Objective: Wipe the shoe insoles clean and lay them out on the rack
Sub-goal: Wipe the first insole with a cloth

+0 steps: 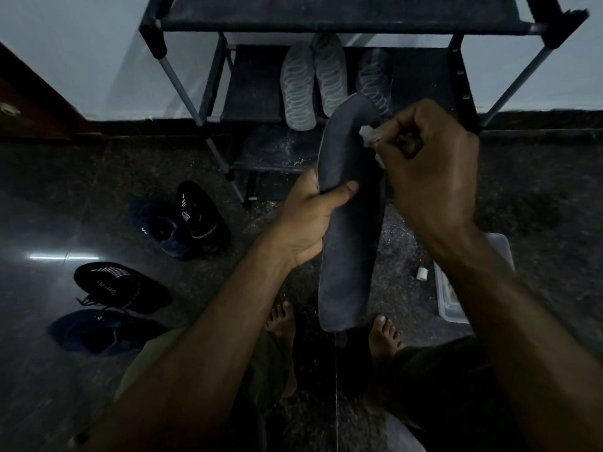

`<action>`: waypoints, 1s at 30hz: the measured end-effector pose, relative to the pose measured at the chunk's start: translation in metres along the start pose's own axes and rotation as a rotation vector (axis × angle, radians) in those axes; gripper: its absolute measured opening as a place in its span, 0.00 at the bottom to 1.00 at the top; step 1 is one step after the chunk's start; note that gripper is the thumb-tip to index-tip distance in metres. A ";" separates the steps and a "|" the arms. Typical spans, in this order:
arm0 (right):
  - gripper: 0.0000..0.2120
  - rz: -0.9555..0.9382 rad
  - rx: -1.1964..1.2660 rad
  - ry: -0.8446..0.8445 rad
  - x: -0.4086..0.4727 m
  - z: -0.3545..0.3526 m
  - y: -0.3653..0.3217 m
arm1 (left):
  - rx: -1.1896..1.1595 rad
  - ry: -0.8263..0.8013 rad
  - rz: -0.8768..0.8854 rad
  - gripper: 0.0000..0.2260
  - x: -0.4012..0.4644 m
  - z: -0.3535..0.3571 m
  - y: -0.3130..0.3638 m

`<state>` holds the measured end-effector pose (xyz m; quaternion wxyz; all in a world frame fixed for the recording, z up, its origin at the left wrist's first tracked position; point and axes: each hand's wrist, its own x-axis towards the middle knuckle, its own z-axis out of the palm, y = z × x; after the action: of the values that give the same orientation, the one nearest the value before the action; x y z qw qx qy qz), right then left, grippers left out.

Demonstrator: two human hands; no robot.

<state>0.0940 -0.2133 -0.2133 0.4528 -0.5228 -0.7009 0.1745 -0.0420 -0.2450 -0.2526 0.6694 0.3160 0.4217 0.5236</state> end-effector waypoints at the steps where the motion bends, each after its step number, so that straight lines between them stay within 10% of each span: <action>1: 0.02 -0.013 -0.004 0.001 0.000 0.000 -0.001 | -0.005 -0.001 0.000 0.21 0.000 0.002 -0.001; 6: 0.02 -0.146 -0.034 -0.185 -0.009 0.009 -0.015 | -0.009 -0.082 0.039 0.12 0.001 -0.002 -0.003; 30: 0.03 -0.175 -0.099 0.019 0.003 0.003 -0.008 | 0.040 -0.166 -0.008 0.16 -0.002 0.004 -0.014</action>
<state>0.0869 -0.2134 -0.2078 0.4466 -0.4828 -0.7474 0.0943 -0.0325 -0.2506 -0.2628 0.6978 0.3699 0.3764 0.4843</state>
